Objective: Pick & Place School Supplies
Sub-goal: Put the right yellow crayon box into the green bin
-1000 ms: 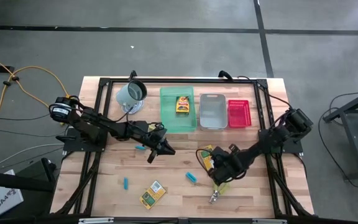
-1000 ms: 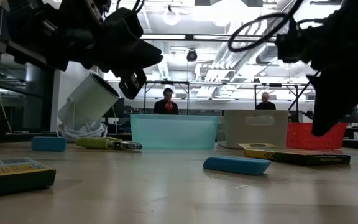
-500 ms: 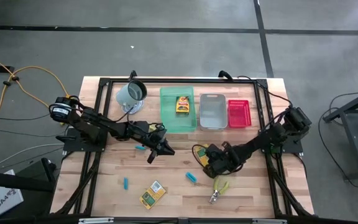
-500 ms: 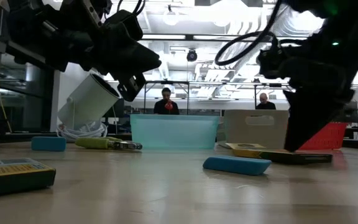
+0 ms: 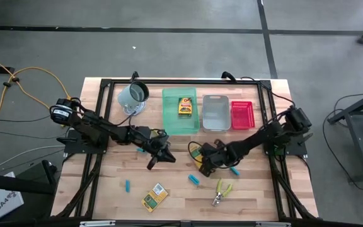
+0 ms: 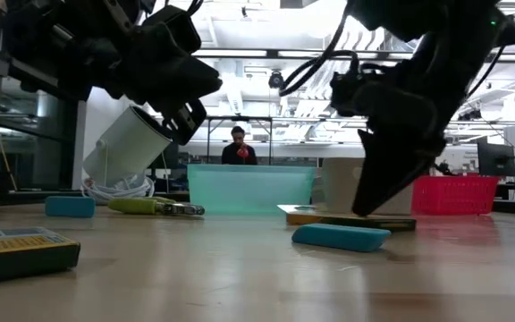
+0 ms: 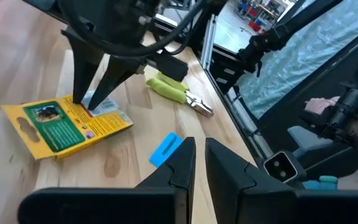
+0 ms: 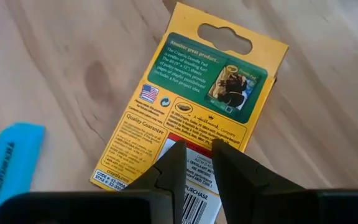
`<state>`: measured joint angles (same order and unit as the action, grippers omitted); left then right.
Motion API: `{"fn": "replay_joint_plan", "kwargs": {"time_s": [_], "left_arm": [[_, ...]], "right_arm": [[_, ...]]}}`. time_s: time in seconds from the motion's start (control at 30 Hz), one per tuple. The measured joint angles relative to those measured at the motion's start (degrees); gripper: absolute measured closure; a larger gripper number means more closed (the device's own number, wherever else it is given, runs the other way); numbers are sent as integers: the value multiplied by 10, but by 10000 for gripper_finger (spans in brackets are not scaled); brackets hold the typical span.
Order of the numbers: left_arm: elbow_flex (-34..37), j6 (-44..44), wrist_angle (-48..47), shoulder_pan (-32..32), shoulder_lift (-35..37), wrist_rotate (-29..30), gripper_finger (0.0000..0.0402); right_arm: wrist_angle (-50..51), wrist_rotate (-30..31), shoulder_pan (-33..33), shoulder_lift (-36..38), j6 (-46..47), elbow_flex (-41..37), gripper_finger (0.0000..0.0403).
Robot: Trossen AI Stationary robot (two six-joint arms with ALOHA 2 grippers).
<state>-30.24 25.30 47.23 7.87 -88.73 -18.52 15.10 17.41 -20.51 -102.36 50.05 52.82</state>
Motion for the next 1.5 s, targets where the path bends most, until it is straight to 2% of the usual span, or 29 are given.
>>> {"fn": "replay_joint_plan", "kwargs": {"time_s": [0.3, 0.67, 1.1, 1.3, 1.37, 1.5], "left_arm": [[0, 11, -31, 3, 0, 1, 366], [0, 18, -85, -4, 0, 3, 366], [0, 131, -92, -56, -47, 3, 366], [-12, 142, -94, -37, -46, -2, 366], [-32, 142, -125, -30, -44, 11, 366], [-98, 131, -330, -29, -45, 64, 366]], "right_arm": [[-102, -19, 5, -37, -52, 1, 332], [-109, -28, 15, -38, -79, 0, 332], [-128, -29, 21, -39, -98, -1, 332], [-129, -28, 21, -39, -108, -1, 335], [-129, -28, 21, -39, -112, -1, 341], [-130, -32, 22, -39, -115, -1, 356]]}}
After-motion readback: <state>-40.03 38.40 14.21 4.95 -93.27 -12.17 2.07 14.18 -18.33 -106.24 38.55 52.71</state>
